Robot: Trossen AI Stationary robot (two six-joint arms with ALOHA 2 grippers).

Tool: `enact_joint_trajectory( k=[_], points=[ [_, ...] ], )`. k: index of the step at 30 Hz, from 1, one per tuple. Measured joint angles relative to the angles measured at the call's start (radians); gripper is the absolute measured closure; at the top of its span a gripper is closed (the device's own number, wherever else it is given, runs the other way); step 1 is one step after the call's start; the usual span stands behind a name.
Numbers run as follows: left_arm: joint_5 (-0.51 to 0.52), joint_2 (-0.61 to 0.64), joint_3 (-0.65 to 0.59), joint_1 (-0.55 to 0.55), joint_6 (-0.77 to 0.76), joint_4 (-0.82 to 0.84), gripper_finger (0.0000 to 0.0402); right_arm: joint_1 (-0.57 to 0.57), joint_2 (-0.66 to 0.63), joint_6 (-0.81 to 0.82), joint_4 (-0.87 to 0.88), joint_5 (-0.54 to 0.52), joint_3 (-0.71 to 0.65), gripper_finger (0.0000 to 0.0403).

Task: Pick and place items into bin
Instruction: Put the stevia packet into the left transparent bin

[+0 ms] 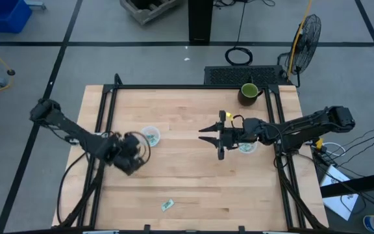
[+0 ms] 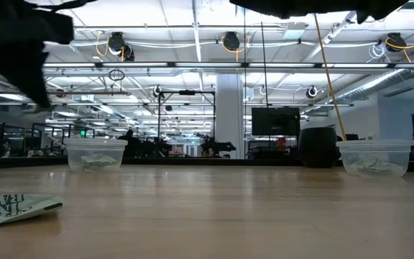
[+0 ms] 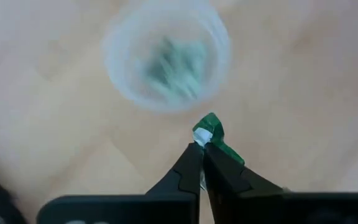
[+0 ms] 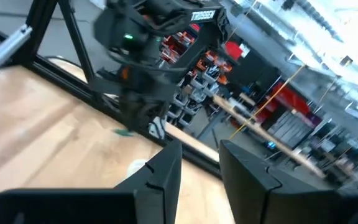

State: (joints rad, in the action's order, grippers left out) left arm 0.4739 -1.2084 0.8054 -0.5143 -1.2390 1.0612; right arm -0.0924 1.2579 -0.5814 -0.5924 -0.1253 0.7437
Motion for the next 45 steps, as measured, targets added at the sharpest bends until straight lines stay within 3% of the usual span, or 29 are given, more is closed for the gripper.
enact_joint_trajectory(
  k=[2, 10, 18, 28, 42, 45],
  points=[
    [0.043, 0.030, 0.001, 0.070, 0.107, -0.021, 0.0377, 0.000, 0.000, 0.059, 0.015, 0.000, 0.000, 0.0298],
    [0.015, 0.026, 0.002, 0.361, 0.528, -0.155, 0.0394, -0.006, 0.000, 0.232, 0.126, 0.000, -0.027, 0.0298],
    [-0.098, -0.066, -0.008, 0.547, 0.715, -0.271, 0.0362, -0.061, 0.000, 0.285, 0.067, 0.000, -0.137, 0.0298],
    [-0.159, -0.224, -0.012, 0.577, 0.740, -0.302, 0.0356, -0.109, 0.000, 0.334, -0.018, 0.000, -0.186, 0.0298],
    [-0.186, -0.236, -0.012, 0.577, 0.815, -0.325, 0.0355, -0.111, 0.027, 0.286, -0.087, 0.002, -0.186, 0.0281],
    [-0.186, -0.236, -0.012, 0.577, 0.816, -0.324, 0.0355, -0.106, 0.077, 0.273, -0.142, 0.096, -0.171, 0.0258]
  ],
)
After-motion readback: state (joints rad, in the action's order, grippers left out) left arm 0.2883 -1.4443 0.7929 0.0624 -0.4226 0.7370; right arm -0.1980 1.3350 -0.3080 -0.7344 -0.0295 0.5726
